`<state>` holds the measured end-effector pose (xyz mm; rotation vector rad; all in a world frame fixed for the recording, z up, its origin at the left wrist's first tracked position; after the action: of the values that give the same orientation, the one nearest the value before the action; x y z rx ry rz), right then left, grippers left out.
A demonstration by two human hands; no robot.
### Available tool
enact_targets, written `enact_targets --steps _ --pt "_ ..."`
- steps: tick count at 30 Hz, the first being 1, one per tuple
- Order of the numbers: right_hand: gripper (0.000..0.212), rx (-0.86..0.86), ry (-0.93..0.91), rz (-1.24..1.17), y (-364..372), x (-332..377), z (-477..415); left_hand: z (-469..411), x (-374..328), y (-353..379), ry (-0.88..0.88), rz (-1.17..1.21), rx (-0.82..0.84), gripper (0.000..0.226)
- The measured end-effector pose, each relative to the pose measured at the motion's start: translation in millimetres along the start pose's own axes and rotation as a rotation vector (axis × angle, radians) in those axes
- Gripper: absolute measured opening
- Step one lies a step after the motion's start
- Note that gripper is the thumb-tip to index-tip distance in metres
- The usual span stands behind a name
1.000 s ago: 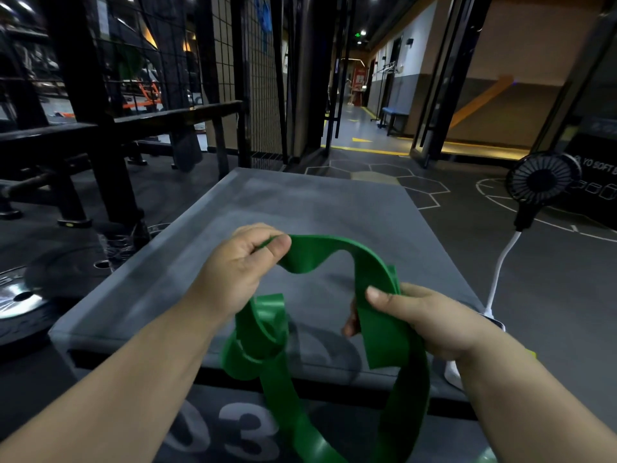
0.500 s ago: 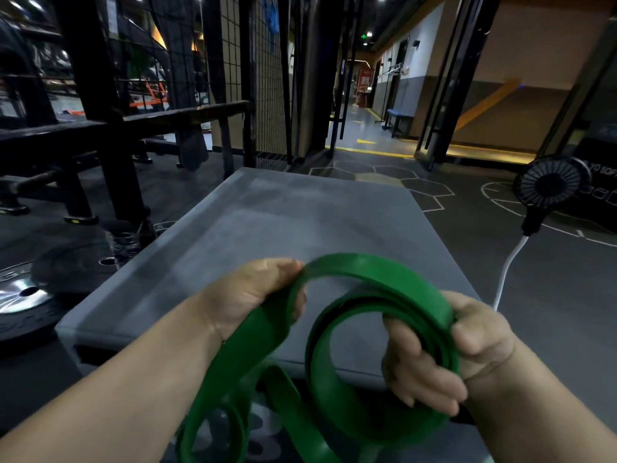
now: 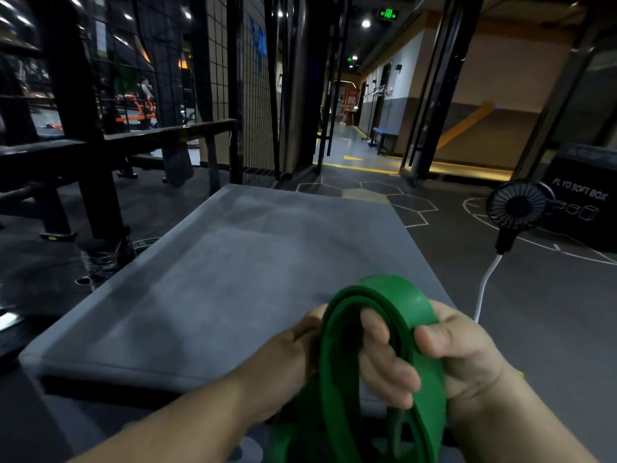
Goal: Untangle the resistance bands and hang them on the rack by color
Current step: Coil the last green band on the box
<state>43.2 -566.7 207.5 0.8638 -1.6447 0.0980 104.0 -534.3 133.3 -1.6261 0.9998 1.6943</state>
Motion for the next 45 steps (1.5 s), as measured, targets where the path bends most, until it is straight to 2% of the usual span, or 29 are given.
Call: enact_targets --steps 3,5,9,12,18,21,23,29,32,35,38,40,42,43,45 --pt "0.024 0.009 -0.025 0.027 -3 7 1 -3 2 -12 0.072 0.045 -0.071 0.082" --pt "0.023 -0.008 -0.024 0.042 -5 9 1 -4 -7 -11 0.144 0.028 -0.013 0.090" --pt "0.024 0.013 0.014 0.011 -6 5 3 -4 -21 -10 0.180 0.051 0.080 0.068" --pt "0.027 0.040 0.031 0.031 -2 0 3 -7 -17 -6 0.144 0.173 0.137 0.072" --pt "0.040 0.044 -0.028 0.065 3 3 -4 -1 -18 2 0.087 0.299 0.151 0.042" --pt "0.056 0.030 -0.075 0.061 0 8 -3 -1 -8 4 -0.006 0.220 0.131 0.055" --pt "0.063 0.047 -0.095 0.037 0 7 -2 1 -7 3 -0.022 0.179 0.136 0.049" --pt "0.042 0.026 -0.179 -0.062 -5 16 -9 1 -17 9 0.114 0.195 0.263 0.052" --pt "0.041 -0.027 -0.229 -0.148 -16 24 -9 -7 0 -4 0.076 0.184 0.184 0.072" --pt "0.043 -0.092 -0.249 -0.222 -29 30 -6 -9 14 -5 0.090 -0.009 0.252 0.092" --pt "0.041 -0.172 -0.265 -0.246 -38 38 -4 -12 26 -3 -0.002 -0.272 0.296 0.105" --pt "0.042 -0.219 -0.272 -0.236 -41 42 0 -15 35 -2 -0.061 -0.463 0.266 0.095" --pt "0.045 -0.266 -0.289 -0.194 -43 46 4 -19 33 -7 -0.023 -0.666 0.156 0.062" --pt "0.048 -0.283 -0.307 -0.164 -44 49 6 -19 30 -9 0.011 -0.723 0.100 0.046" --pt "0.058 -0.307 -0.358 -0.098 -46 57 11 -19 31 -14 0.027 -0.761 0.026 0.031"
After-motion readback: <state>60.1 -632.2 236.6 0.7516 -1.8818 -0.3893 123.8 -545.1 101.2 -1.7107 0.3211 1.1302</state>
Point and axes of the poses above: each hand's wrist, its own z-axis away from the middle knuckle, its own y-axis out of the palm, x = y × z, the point moved 9 cm from there along -z, towards the middle knuckle, and after that the axes turned 1 degree about -z, right-handed, at the moved point
